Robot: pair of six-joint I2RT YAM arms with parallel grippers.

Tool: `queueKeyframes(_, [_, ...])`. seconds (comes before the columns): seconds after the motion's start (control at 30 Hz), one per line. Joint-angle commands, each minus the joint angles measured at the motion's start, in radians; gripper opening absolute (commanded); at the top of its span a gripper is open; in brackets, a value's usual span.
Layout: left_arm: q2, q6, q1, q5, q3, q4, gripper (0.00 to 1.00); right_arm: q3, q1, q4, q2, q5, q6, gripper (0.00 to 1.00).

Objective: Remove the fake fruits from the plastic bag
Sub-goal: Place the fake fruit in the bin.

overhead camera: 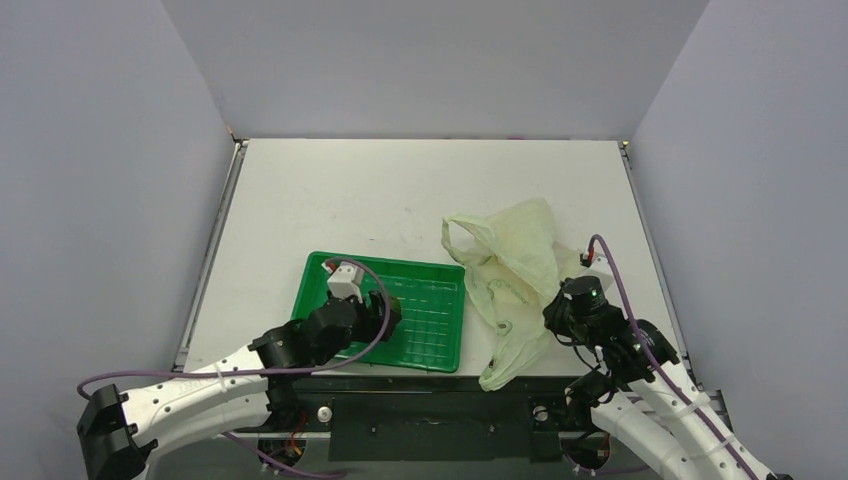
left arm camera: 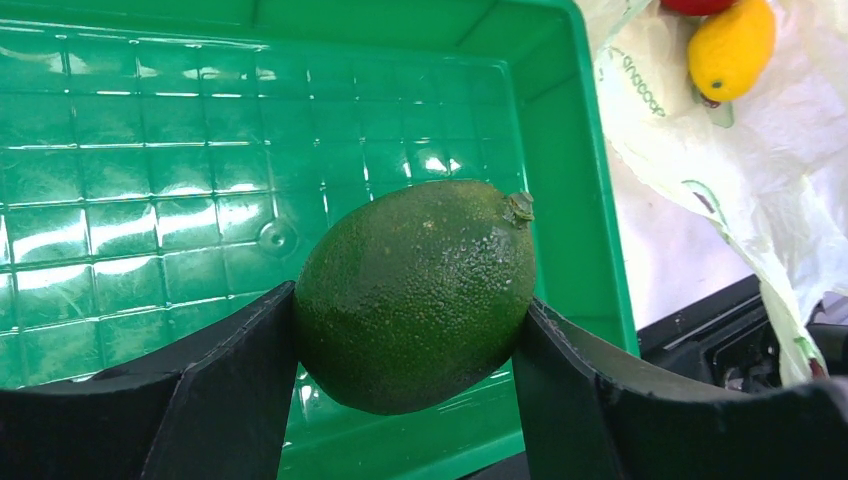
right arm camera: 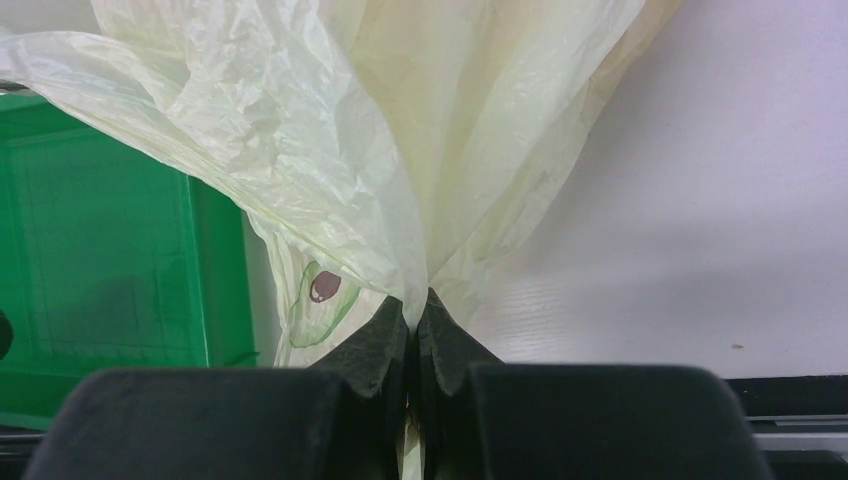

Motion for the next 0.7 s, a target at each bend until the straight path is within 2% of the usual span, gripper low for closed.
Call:
queueKeyframes(0.0, [0.051,0.012,0.015,0.027,0.027,0.070,0.15,0.016,0.002,0.037,-0.016,-0.009,0.003,0.00])
queueKeyframes(0.13, [0.084,0.008,0.016,0.021,0.046,0.058,0.37,0.005,0.002,0.050,-0.008,-0.028,-0.008,0.00])
queueKeyframes(0.23, [0.084,0.014,0.017,0.020,0.049,0.066,0.59,0.017,0.001,0.041,0.001,-0.033,-0.010,0.00])
queueKeyframes(0.4, [0.069,0.003,0.017,0.044,0.045,0.091,0.84,0.023,0.001,0.040,-0.002,-0.031,-0.020,0.00])
queueKeyframes(0.53, [0.076,0.008,0.017,0.074,0.053,0.114,0.92,0.018,0.002,0.035,-0.013,-0.028,-0.012,0.00])
queueKeyframes(0.67, [0.099,0.019,0.017,0.077,0.085,0.063,0.93,0.012,0.002,0.036,-0.011,-0.036,-0.020,0.00])
